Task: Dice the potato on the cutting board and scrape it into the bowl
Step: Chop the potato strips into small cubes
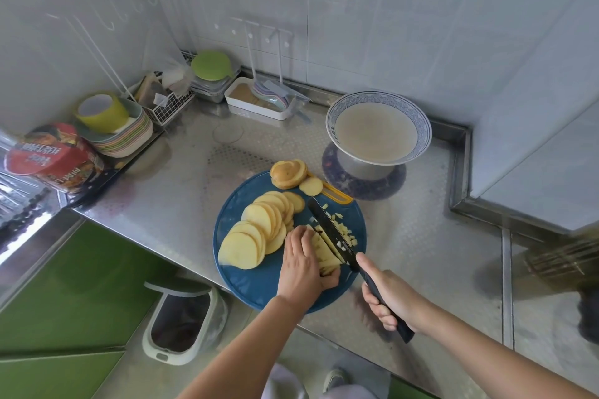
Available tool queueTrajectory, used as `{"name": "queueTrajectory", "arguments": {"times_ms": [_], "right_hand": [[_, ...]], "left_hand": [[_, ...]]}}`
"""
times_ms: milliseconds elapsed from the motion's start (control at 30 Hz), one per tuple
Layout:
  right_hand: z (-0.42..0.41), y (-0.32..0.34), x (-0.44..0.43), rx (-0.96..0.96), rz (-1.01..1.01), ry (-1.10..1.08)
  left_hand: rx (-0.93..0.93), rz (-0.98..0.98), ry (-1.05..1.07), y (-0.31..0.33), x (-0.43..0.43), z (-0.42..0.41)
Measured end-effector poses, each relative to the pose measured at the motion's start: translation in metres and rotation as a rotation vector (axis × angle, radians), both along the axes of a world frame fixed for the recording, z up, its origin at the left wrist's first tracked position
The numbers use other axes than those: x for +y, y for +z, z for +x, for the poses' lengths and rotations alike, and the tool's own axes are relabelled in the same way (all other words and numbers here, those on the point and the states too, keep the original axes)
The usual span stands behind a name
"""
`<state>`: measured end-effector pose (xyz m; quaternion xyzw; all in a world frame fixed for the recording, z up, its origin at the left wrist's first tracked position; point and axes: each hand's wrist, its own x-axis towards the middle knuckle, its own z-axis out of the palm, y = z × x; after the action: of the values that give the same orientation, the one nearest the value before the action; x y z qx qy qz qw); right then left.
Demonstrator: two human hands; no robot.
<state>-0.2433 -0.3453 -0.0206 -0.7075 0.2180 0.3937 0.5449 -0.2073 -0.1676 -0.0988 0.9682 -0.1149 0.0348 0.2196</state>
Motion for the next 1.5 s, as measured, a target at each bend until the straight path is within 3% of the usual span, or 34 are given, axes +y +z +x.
{"name": "queueTrajectory", "arguments": {"times_ms": [300,1500], "right_hand": [[-0.012,-0.001,0.009,-0.017,-0.027,0.007],[-0.001,0.009,0.021,0.110,-0.240,0.093]], "left_hand": [[-0.064,-0.085,0.034,-0.001,0.003,-0.007],[-0.087,0.000,0.020,-0.005,0.007,0.000]]}}
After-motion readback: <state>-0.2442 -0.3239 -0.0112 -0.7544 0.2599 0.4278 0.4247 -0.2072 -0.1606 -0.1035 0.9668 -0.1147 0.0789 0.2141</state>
